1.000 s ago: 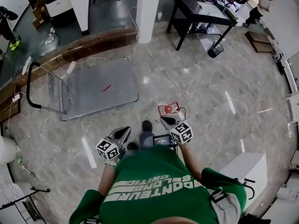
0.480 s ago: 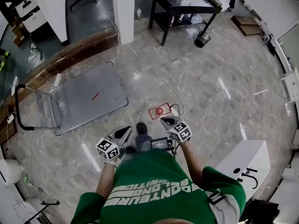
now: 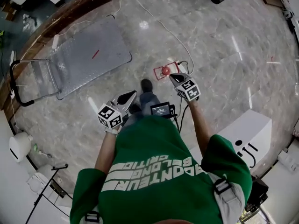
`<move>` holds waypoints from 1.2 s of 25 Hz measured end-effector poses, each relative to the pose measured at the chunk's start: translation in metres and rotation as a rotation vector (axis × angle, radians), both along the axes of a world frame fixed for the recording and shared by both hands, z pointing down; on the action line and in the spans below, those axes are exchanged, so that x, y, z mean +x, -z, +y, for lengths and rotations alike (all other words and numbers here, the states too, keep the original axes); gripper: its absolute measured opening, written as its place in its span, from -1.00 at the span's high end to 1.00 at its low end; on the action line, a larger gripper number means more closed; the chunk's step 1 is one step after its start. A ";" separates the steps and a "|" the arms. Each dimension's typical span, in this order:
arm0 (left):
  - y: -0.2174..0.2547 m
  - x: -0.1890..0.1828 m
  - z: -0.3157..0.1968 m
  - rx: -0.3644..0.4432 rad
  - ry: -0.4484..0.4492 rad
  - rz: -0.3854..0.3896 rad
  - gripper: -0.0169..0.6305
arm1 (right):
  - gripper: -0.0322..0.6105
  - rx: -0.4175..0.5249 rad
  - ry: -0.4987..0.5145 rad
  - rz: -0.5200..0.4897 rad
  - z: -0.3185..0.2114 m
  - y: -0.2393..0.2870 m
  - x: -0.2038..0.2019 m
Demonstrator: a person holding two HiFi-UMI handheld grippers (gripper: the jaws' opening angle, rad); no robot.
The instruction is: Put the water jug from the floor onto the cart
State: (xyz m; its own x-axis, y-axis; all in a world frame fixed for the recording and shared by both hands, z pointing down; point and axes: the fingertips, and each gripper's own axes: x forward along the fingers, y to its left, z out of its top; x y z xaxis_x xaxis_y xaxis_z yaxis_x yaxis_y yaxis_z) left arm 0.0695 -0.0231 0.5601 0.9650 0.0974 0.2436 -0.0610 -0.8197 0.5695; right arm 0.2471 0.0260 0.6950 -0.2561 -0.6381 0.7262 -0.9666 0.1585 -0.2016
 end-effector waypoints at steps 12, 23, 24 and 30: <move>-0.045 0.055 -0.008 -0.048 -0.107 -0.087 0.92 | 0.92 -0.174 0.025 -0.017 -0.016 -0.111 0.022; -0.069 0.076 -0.016 -0.070 -0.123 -0.128 0.92 | 0.75 -0.293 0.031 0.002 -0.014 -0.189 0.041; -0.072 0.075 -0.016 -0.072 -0.122 -0.134 0.92 | 0.70 -0.306 0.034 0.004 -0.013 -0.195 0.041; -0.084 0.068 -0.019 -0.092 -0.107 -0.163 0.92 | 0.49 -0.359 0.044 0.030 -0.011 -0.219 0.036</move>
State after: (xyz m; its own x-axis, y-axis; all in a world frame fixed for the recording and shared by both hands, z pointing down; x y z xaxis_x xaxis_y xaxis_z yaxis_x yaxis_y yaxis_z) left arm 0.1370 -0.0417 0.6442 0.8964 0.2259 0.3813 -0.0743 -0.7715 0.6318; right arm 0.2835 0.0152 0.9144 -0.2532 -0.3299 0.9094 -0.9666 0.1248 -0.2238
